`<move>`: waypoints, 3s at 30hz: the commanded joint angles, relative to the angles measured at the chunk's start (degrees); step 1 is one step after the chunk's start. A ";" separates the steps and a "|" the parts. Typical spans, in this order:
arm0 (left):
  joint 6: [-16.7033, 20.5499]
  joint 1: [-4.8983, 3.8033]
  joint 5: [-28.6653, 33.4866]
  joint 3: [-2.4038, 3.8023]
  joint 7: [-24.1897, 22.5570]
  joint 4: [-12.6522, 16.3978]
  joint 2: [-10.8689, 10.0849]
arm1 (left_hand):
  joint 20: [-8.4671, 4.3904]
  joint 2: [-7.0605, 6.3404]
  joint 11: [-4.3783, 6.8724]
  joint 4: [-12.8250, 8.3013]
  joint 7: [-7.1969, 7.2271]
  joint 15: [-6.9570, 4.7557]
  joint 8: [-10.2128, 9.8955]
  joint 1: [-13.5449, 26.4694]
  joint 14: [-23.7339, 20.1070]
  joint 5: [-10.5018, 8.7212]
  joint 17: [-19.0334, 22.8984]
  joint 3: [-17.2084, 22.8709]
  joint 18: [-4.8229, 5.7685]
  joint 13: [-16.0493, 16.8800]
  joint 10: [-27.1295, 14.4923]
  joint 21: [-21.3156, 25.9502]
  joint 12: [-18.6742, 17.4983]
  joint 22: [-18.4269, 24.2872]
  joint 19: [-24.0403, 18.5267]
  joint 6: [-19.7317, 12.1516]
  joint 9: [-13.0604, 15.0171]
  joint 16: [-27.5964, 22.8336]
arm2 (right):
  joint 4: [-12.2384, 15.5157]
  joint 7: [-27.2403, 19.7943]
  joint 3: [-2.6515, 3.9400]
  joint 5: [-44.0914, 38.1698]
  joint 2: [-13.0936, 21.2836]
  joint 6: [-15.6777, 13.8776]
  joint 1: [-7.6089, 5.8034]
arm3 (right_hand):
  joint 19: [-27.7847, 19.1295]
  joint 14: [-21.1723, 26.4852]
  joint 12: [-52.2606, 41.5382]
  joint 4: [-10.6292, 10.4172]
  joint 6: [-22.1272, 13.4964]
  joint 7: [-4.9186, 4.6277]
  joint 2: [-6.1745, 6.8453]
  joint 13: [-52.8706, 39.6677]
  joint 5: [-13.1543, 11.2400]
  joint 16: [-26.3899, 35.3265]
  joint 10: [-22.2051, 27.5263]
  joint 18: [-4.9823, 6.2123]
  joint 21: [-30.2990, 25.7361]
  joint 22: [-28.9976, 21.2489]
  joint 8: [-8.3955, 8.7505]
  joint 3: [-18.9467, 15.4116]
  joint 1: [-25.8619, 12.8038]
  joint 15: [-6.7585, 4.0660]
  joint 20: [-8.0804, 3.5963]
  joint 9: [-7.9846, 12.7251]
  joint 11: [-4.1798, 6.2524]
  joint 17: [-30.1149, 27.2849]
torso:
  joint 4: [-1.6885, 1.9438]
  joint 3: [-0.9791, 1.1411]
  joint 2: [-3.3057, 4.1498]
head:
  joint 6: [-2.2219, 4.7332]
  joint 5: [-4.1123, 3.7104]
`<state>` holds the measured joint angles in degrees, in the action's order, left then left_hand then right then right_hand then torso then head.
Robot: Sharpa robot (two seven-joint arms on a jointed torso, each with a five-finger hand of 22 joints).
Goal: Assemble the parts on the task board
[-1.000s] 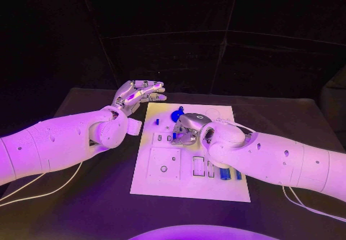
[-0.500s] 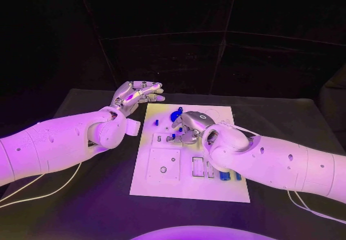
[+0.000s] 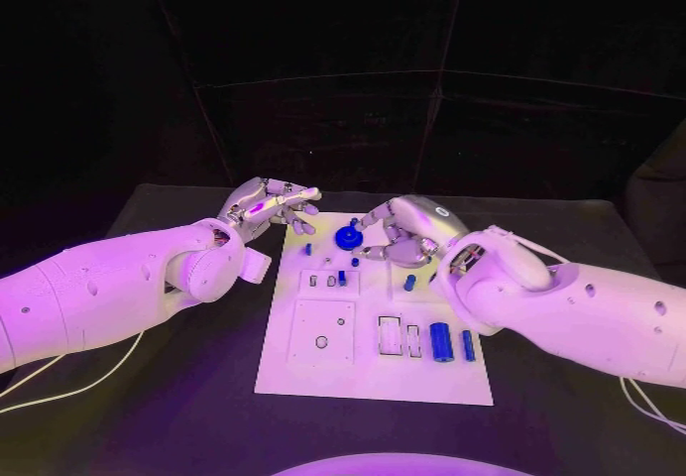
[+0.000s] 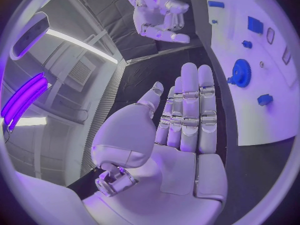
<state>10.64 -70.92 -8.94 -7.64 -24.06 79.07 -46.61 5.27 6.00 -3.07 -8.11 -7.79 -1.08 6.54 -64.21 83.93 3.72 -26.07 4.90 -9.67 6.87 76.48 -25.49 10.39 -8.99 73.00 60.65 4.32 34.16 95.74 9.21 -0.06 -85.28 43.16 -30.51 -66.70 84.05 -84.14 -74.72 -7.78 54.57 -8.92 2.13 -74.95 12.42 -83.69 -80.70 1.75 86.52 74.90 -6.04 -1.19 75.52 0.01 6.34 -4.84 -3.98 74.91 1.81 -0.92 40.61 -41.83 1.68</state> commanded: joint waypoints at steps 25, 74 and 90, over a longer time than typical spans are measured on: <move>-22.36 -5.29 -40.86 0.10 54.65 -0.08 7.40 | -4.61 -0.08 4.56 20.98 4.97 -4.09 26.23 2.54 5.38 -0.91 -61.09 -18.00 4.02 38.95 -3.84 -44.60 43.80 -47.23 9.38 -5.41 17.99 54.21 | -7.43 -8.77 0.52 32.48 7.66 2.10 -5.81 | -2.00 -2.67 2.04 -0.59 0.45 0.49 -1.37 0.31 7.53 2.57 1.05 0.89 -2.00 4.48 -0.95 -3.55 0.55 -0.77 -0.68 0.16 0.53 0.10 | -0.54 0.61 -3.18 | -2.56 1.08; -30.14 -6.72 -44.99 -0.60 60.93 -11.53 19.85 | -4.26 1.49 4.27 22.40 4.78 -3.92 30.78 -0.97 5.53 -0.93 -61.78 -19.38 4.56 40.32 -5.45 -47.59 46.19 -51.91 10.03 -9.79 22.50 54.59 | -9.75 -9.05 0.50 30.44 5.02 5.66 -5.81 | -2.43 -2.75 2.07 -0.64 -0.02 0.38 -2.38 0.27 10.15 2.70 1.11 1.04 -2.45 3.84 -0.99 -4.08 1.73 -0.74 -0.66 0.30 0.47 0.05 | -0.52 0.53 -2.86 | -3.68 1.29; -31.24 -6.63 -44.99 -0.59 60.11 -12.37 21.13 | -4.23 1.36 4.24 22.02 4.74 -3.89 31.11 -1.72 5.56 -0.93 -61.90 -19.25 4.55 40.40 -5.56 -47.57 46.40 -51.91 10.01 -10.14 22.86 54.66 | -10.01 -8.50 0.50 30.18 4.57 6.27 -5.81 | -2.39 -2.79 2.03 -0.13 -0.09 0.36 -2.32 0.23 9.45 2.70 1.11 1.04 -2.48 3.85 -1.07 -4.21 2.65 -0.74 -0.67 0.33 0.47 0.08 | -0.49 0.53 -2.86 | -3.85 1.19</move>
<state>-19.49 -77.51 -53.61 -8.26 36.61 66.75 -25.62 0.80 7.34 1.22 14.22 -3.05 -5.01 37.34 -65.33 84.05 2.70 -74.92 -14.34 -5.74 47.22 71.34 -72.87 56.60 -60.89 82.88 51.07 27.11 88.49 85.71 0.82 0.38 -54.72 47.81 -24.81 -72.39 81.90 -84.14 -72.92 -8.21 54.85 -8.43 -0.27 -74.74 22.17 -81.03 -79.93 1.75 84.31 74.90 -6.88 -5.44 77.48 -0.41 5.82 -4.57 -3.69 74.94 1.31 -0.41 37.74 -45.73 2.80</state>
